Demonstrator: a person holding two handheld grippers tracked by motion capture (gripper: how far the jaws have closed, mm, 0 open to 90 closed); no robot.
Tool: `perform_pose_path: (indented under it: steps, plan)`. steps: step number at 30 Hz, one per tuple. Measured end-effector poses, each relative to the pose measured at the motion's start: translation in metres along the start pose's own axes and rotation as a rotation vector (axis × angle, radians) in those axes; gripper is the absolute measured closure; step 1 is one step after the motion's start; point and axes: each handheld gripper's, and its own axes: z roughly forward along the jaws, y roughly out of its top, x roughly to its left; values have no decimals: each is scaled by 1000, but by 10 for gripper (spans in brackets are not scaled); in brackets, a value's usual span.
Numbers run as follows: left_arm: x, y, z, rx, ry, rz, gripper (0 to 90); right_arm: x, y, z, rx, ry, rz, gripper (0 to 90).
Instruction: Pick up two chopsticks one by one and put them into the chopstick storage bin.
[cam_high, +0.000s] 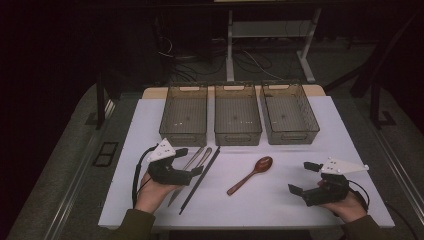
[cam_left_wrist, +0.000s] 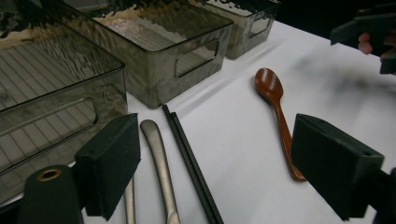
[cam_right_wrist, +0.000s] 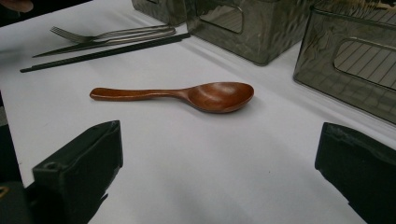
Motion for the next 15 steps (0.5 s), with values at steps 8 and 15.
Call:
perform_pose_path:
  steps: [8,15]
  plan:
    - [-7,1,16,48,2,-1,311,-1,0,0,-1,0,3,2]
    - [-11,2,32,78,-4,7,394,-1,0,0,-1,-4,8,2]
